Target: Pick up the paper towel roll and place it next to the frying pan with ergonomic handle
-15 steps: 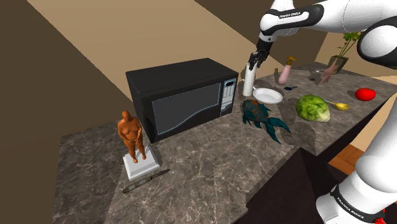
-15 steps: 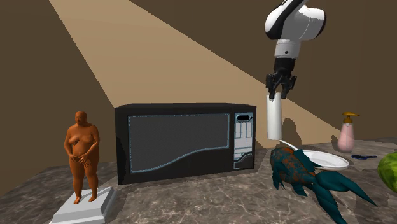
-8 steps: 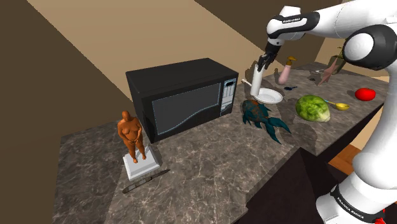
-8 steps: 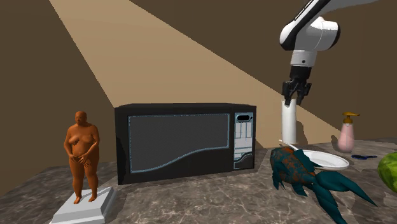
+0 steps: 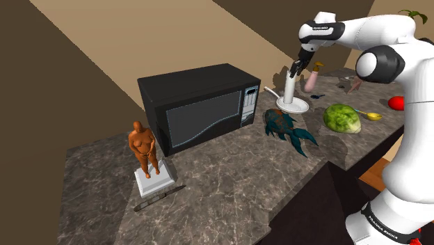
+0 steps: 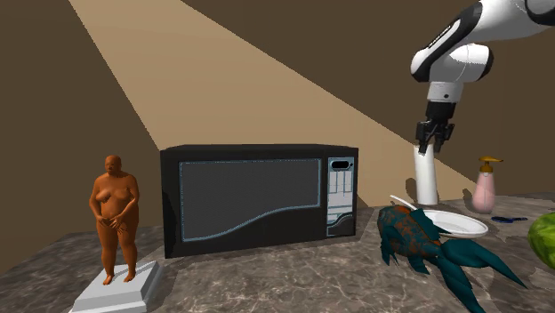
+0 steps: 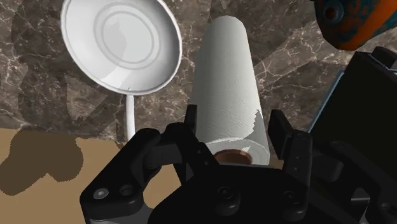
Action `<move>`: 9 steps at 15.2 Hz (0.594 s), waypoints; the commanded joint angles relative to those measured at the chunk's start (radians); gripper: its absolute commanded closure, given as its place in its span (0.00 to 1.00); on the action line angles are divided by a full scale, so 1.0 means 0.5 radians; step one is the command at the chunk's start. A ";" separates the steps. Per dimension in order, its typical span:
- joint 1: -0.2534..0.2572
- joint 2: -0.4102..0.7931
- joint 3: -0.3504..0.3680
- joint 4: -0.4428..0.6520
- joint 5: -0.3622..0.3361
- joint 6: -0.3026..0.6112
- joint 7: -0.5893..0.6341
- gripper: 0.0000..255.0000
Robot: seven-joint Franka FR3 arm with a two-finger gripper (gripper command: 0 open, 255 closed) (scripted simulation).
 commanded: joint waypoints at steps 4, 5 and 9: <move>-0.128 0.285 -0.001 0.396 0.034 -0.123 -0.102 1.00; -0.126 0.279 -0.001 0.359 0.035 -0.092 -0.106 1.00; -0.120 0.267 0.000 0.231 0.040 0.023 -0.122 1.00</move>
